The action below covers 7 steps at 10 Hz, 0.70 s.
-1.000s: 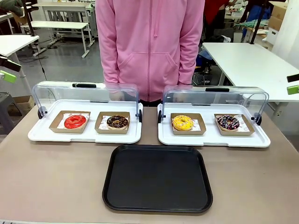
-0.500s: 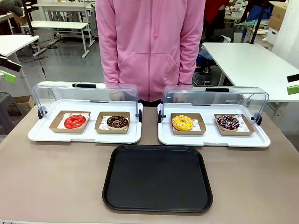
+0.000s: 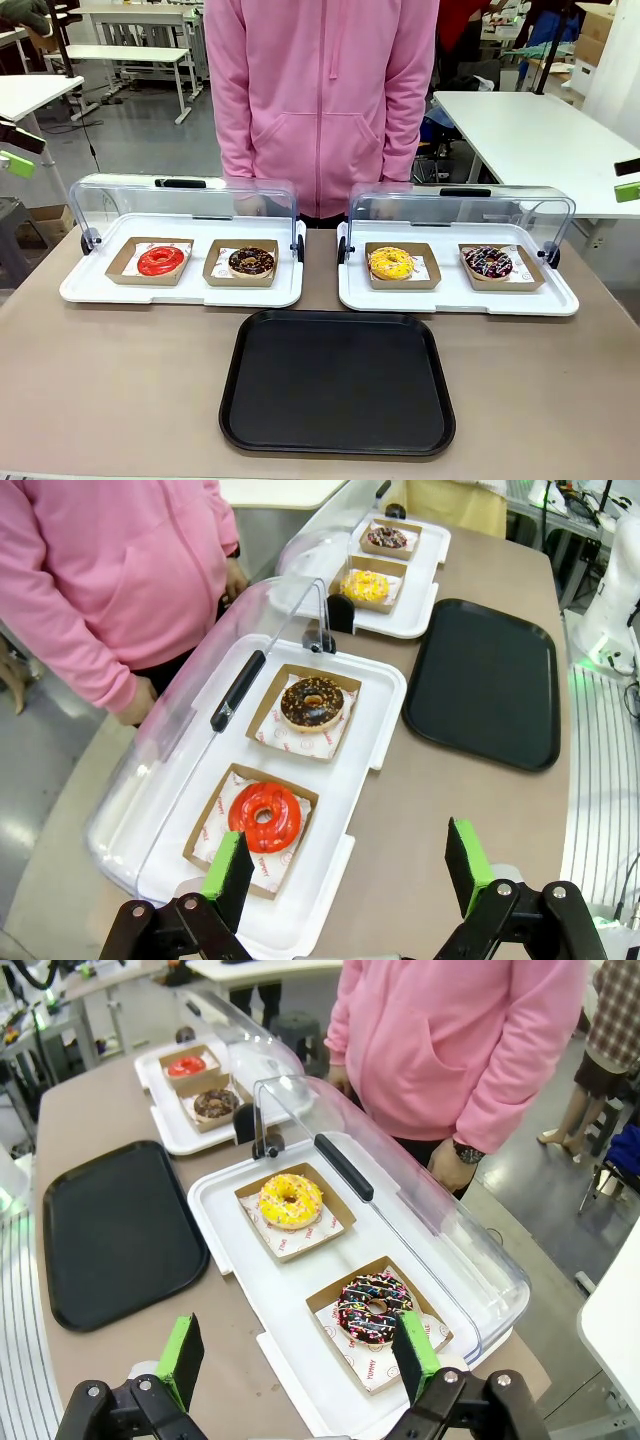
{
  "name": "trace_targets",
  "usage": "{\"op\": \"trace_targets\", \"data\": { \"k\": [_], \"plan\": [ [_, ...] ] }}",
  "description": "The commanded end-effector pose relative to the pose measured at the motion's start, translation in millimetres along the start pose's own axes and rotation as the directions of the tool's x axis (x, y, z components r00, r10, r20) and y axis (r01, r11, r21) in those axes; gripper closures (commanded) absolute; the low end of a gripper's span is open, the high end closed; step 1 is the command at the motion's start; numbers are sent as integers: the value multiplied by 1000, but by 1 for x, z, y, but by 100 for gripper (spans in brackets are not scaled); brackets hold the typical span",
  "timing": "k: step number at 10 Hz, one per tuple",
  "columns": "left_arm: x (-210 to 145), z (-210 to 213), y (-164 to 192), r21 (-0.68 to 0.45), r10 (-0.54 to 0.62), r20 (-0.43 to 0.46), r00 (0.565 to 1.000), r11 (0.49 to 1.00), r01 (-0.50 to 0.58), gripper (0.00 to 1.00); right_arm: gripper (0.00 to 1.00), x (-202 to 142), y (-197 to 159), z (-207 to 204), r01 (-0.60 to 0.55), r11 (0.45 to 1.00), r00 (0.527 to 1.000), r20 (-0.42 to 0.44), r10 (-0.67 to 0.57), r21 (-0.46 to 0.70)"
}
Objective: Move the first donut from the left to the tray.
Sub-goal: Pick up the Paper togo box containing the Donut indicated by the person and place it on the Handle tray.
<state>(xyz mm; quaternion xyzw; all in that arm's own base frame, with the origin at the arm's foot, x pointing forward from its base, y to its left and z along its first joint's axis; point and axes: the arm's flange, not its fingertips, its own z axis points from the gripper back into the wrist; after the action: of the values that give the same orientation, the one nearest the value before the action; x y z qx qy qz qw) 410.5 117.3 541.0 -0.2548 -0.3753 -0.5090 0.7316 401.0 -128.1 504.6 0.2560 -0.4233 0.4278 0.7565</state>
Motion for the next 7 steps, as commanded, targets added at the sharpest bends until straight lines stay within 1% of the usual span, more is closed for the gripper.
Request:
{"op": "trace_targets", "data": {
  "k": [1, 7],
  "plan": [
    [2, 1, 1, -4, -7, 20, 1000, 1000, 7, 0, 0, 2, -4, -1, -26, 1000, 999, 34, 26, -3],
    [2, 1, 1, -4, -7, 20, 1000, 1000, 7, 0, 0, 2, -4, -1, -26, 1000, 999, 34, 26, -3]
  ]
}}
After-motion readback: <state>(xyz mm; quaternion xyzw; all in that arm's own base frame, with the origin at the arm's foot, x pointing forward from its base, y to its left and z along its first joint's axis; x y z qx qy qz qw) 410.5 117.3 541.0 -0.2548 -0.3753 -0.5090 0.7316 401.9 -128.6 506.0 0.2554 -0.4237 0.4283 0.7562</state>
